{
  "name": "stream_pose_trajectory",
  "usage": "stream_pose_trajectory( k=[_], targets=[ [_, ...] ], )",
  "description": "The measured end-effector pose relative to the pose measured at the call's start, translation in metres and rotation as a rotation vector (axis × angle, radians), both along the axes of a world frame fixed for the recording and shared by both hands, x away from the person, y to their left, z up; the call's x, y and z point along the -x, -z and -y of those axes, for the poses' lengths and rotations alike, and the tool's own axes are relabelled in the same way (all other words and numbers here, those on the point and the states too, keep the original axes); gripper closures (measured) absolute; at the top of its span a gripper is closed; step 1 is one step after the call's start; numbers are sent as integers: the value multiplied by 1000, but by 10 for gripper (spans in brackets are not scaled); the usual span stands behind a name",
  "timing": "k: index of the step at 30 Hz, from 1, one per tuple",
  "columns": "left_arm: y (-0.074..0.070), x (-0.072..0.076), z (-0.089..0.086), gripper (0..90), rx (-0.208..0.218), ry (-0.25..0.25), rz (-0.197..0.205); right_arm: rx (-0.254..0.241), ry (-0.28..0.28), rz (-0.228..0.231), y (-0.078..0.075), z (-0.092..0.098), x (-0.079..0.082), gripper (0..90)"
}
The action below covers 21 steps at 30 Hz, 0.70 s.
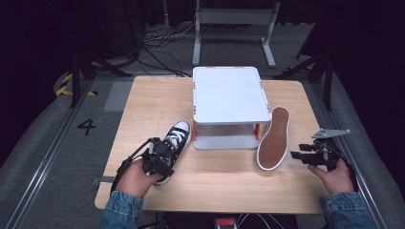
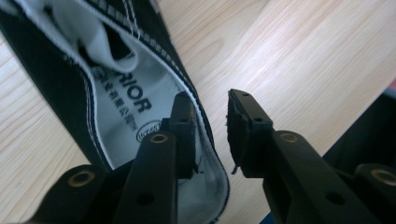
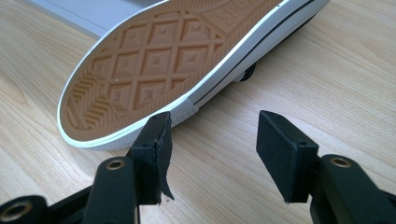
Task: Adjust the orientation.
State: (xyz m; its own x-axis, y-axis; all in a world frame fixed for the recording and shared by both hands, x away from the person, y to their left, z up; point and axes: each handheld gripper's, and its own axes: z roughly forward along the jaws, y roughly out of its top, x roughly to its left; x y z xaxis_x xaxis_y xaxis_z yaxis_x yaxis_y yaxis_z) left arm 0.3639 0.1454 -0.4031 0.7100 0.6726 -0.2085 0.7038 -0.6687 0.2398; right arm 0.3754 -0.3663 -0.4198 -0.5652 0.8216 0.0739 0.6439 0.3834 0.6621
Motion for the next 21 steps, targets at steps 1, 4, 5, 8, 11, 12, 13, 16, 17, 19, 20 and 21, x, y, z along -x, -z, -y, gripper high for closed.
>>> stream_pose_trajectory(
  k=[1, 4, 5, 8, 11, 12, 13, 16, 17, 19, 20, 21],
  targets=[
    [0, -1, 4, 683, 20, 7, -13, -3, 1, -3, 0, 0, 0, 466],
    [0, -3, 22, 592, 44, 48, -1, 1, -9, -2, 1, -1, 0, 466],
    [0, -3, 22, 575, 44, 48, -1, 1, -9, -3, 1, -2, 0, 466],
    [0, -4, 31, 528, 58, 67, 11, 0, -9, -4, 1, -2, 0, 465],
    [-15, -3, 20, 488, 68, 44, 52, -1, -6, 2, 1, 0, 0, 465],
    [-15, -3, 20, 468, 68, 44, 52, -5, -4, -2, 1, 1, 0, 465],
    [-21, -2, 14, 468, 68, 22, 80, -5, -4, -2, 1, 1, 0, 465],
    [-28, -3, 2, 390, 37, -24, 142, -6, -1, -5, 1, 1, 0, 465],
    [-28, -7, -5, 370, -2, -82, 164, -5, -3, -3, 1, 1, 1, 465],
    [-28, -10, -8, 339, -24, -105, 164, -6, 0, -2, 1, 1, 2, 465],
    [-25, -13, -11, 332, -42, -118, 176, -2, 0, -2, 1, 1, 2, 465],
    [-24, -16, -12, 330, -46, -122, 179, -1, 0, 0, 2, 2, 3, 465]
  ],
)
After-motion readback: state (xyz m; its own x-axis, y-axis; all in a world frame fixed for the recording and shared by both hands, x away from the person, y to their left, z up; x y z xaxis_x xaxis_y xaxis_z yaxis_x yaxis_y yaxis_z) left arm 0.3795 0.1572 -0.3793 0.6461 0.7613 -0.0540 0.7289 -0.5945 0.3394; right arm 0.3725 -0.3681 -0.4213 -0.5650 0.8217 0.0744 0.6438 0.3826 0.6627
